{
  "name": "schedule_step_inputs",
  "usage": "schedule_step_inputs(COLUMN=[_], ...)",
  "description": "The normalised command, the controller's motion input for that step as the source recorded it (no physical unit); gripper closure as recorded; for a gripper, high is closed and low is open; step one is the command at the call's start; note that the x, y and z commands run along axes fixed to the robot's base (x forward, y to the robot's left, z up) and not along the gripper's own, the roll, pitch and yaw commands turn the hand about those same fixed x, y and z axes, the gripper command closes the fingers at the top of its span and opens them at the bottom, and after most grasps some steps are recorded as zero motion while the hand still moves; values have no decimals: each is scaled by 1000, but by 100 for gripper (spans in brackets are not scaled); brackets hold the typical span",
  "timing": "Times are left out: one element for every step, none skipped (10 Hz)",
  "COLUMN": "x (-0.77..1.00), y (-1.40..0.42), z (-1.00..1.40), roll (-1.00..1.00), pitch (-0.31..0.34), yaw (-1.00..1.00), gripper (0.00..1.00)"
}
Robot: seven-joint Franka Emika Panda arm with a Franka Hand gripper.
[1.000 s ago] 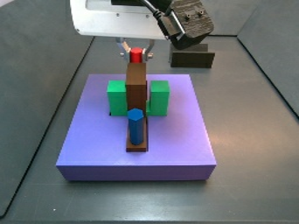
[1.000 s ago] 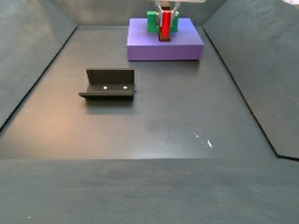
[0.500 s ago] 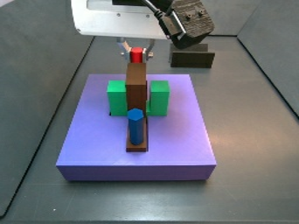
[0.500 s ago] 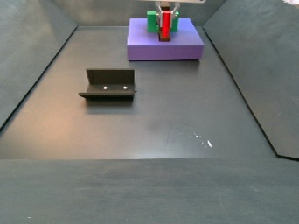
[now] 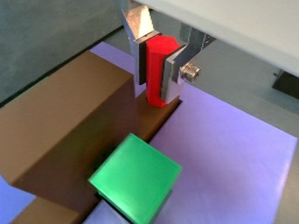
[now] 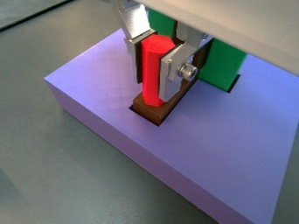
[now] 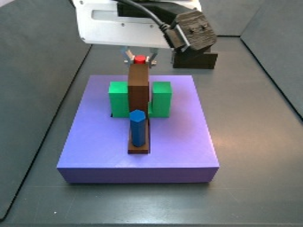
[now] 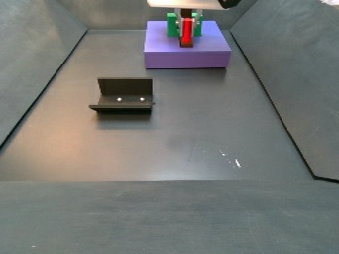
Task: Pick up the red object. Move up. Move to above the board. Insert the red object.
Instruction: Insert the red object.
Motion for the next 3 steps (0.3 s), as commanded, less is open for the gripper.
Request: schedule_step_inputs(x=[63, 0, 0], y=[0, 0, 0], z=[-389, -103, 0], roll=[106, 63, 0], pitch=[-43, 0, 0], yaw=[3, 0, 0], gripper=[100, 100, 100])
